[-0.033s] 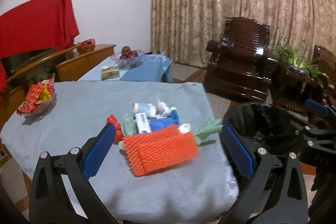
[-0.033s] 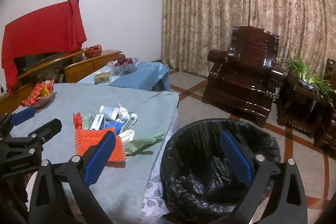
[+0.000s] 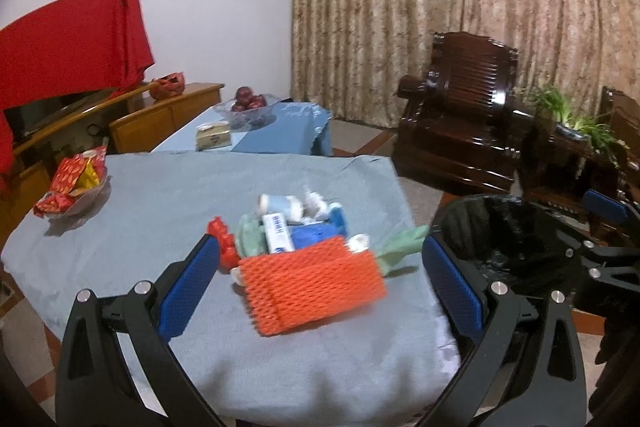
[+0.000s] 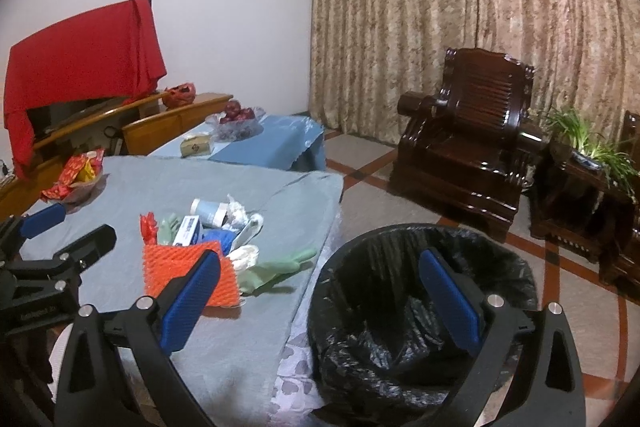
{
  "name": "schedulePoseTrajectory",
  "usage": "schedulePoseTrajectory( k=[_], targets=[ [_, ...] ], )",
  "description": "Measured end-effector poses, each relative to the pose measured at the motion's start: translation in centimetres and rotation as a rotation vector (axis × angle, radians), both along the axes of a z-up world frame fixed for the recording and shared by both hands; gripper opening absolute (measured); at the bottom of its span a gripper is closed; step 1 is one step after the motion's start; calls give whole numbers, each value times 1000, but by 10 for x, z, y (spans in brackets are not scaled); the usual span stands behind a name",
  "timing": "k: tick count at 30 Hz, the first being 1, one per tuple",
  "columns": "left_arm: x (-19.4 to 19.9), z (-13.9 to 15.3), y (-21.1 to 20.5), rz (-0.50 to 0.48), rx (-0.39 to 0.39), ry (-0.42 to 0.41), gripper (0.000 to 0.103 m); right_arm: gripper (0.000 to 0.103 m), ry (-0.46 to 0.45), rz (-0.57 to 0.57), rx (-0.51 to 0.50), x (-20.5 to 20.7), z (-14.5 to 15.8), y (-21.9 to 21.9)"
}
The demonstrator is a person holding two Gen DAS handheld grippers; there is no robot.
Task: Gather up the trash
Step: 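Move the right gripper to the orange foam net and grasp it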
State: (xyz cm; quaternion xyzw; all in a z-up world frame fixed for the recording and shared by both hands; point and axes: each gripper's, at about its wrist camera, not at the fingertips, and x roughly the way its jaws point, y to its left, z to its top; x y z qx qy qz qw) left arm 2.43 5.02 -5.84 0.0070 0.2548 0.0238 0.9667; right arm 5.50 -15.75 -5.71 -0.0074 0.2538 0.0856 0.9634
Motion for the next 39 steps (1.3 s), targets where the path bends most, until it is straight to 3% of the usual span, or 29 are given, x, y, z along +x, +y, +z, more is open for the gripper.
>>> schedulePoseTrajectory(
  k=[4, 8, 20, 26, 29, 33, 39],
  targets=[
    [9, -15, 23, 35, -3, 47, 98, 97, 27, 21, 12, 14, -13, 14],
    [14, -31, 48, 61, -38, 45, 98, 97, 57, 51, 17, 30, -30, 31],
    [41, -69, 92, 165, 41, 84, 98, 86, 181, 174, -40, 79, -95, 92],
    [53, -86, 101, 173, 22, 129, 98, 84, 232, 216, -54, 97, -118, 109],
    [55, -91, 103, 187, 29, 138, 98, 76, 262, 242, -57, 106, -128, 116],
    [56, -94, 104, 180, 11, 135, 98, 40, 329, 310, -23, 111, -136, 121],
    [58, -96, 100, 174, 23, 142, 98, 18, 316, 333, -15, 102, -128, 118]
  ],
)
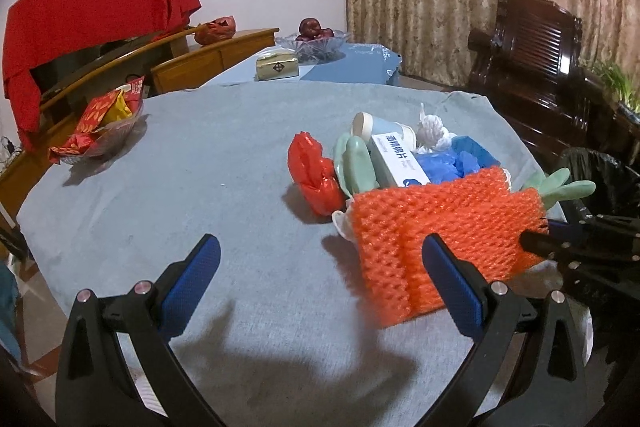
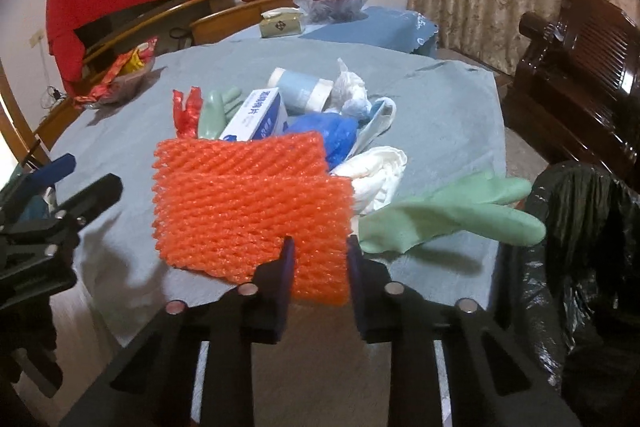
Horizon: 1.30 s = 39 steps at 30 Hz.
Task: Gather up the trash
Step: 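Move the right gripper to the orange foam net and grasp it, then lift the orange foam net with the right gripper and drop it into the bin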
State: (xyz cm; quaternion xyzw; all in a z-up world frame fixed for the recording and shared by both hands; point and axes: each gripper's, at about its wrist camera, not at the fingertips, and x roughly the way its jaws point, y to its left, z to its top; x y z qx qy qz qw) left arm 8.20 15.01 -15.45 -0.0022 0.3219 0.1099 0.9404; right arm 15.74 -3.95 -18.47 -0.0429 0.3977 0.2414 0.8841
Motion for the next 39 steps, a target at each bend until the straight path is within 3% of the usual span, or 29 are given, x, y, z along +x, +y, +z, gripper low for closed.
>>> schedulePoseTrajectory(
  k=[10, 16, 20, 25, 29, 30, 32, 39],
  targets=[
    [-5, 1, -13, -26, 10, -3, 98, 13, -39, -38, 42, -16, 20, -25],
    [-1, -8, -17, -40, -7, 14, 94, 12, -63, -104, 13, -15, 26, -45],
    [11, -23, -23, -73, -25, 58, 78, 12, -38, -129, 17, -10, 20, -54],
    [28, -45, -26, -100, -83, 116, 70, 12, -24, -121, 15, -5, 14, -52],
    [36, -54, -27, -150, -144, 146, 33, 12, -16, -113, 19, -4, 11, -51],
    [36, -54, -29, -158, -143, 148, 20, 12, -15, -110, 23, -3, 12, -51],
    [33, -53, -33, -164, -122, 141, 6, 13, -17, -110, 30, -4, 15, -53],
    [11, -22, -38, -172, -108, 64, 5, 12, -62, -109, 52, -13, 37, -58]
  ],
)
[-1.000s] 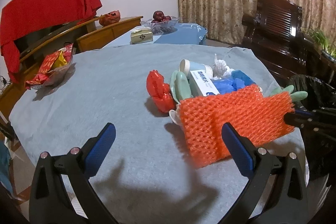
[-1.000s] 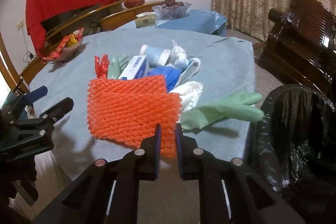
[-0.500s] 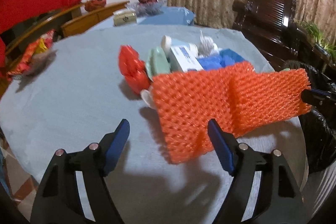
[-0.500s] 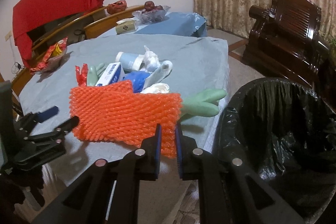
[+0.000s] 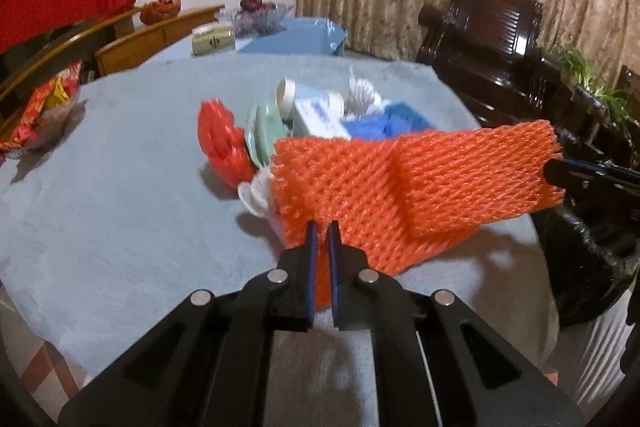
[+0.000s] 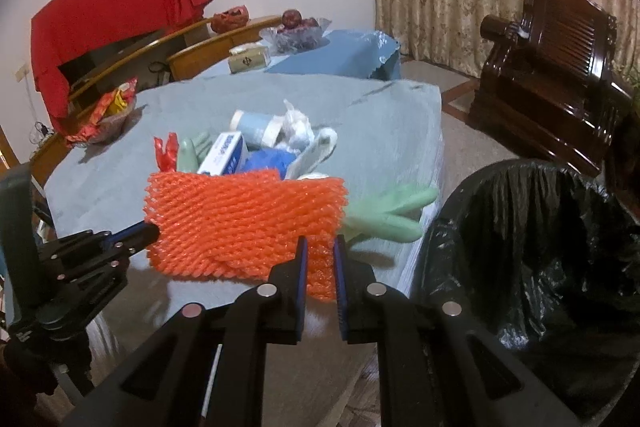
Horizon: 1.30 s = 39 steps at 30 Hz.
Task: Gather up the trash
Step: 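Lift the orange foam net with the right gripper and drop it into the bin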
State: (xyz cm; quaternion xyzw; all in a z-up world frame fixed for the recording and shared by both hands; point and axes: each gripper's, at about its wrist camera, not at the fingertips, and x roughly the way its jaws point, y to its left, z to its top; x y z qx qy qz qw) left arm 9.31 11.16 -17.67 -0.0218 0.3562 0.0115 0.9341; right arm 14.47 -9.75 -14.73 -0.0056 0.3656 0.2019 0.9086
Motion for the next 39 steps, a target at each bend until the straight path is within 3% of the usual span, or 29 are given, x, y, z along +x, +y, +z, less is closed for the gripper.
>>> schedulePoseTrajectory(
  k=[6, 14, 23, 33, 39],
  targets=[
    [-12, 37, -5, -6, -2, -73, 5, 12, -57, -12, 13, -11, 26, -12],
    [-20, 75, -32, -58, -3, -145, 5, 12, -130, -98, 19, -30, 53, -60],
    [-15, 104, -93, -213, -36, -201, 5, 12, -158, -263, -7, -36, 65, -134],
    [11, 113, -190, -448, -111, -188, 5, 12, -158, -426, -47, -40, 67, -204],
    [31, 101, -241, -540, -123, -170, 5, 12, -137, -492, -70, -41, 58, -228]
  ],
)
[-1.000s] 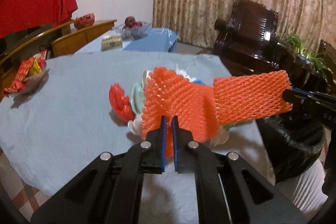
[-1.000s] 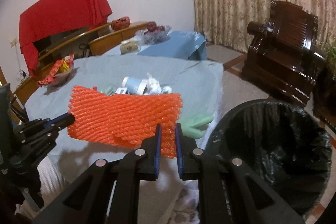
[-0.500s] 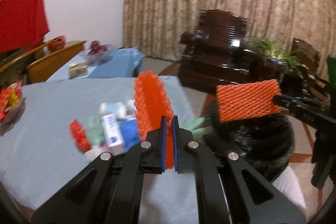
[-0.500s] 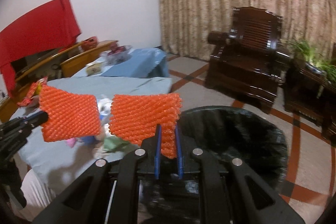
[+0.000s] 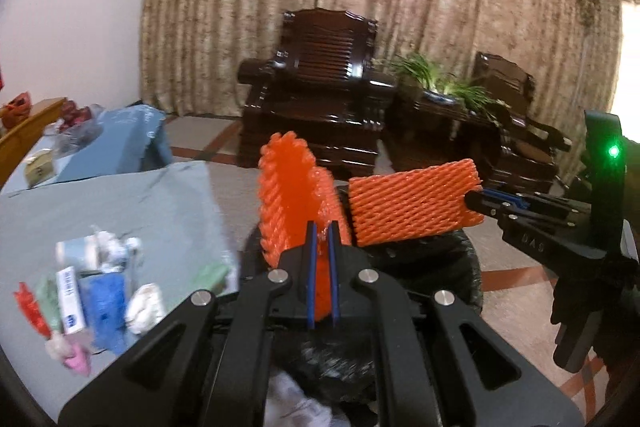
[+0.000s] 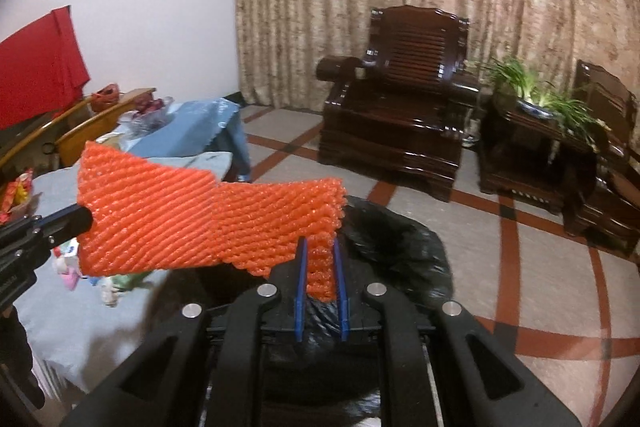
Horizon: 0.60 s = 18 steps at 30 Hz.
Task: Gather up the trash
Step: 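Lift the orange foam net with the right gripper and drop it into the bin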
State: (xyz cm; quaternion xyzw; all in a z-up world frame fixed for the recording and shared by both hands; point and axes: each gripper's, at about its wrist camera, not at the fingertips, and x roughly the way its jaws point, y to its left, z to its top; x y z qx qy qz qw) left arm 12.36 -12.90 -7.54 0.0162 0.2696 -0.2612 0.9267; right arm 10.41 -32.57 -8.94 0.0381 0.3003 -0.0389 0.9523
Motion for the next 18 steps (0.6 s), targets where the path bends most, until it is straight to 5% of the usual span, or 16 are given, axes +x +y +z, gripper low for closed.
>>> schedulePoseTrajectory(
  k=[4, 5, 6, 7, 13, 16, 18],
  targets=[
    [12, -17, -25, -37, 15, 41, 8, 14, 41, -37, 5, 2, -15, -14],
    [16, -22, -27, -42, 20, 56, 19, 15, 53, -47, 2, 3, -19, -15],
    [19, -27, -30, -46, 19, 72, 48, 24, 72, -59, -2, 4, -25, -17],
    [21, -31, -30, -48, 17, 83, 59, 36, 83, -70, -4, 3, -29, -20],
    [20, -50, -11, -7, 33, 112, 70, 84, 69, -87, -7, -7, -35, -16],
    [12, -48, 10, 43, 36, 93, 82, 98, 34, -71, -7, -11, -30, -7],
    [5, -47, 26, 84, 48, 74, 89, 97, 18, -59, 6, -11, -28, 0]
  ],
)
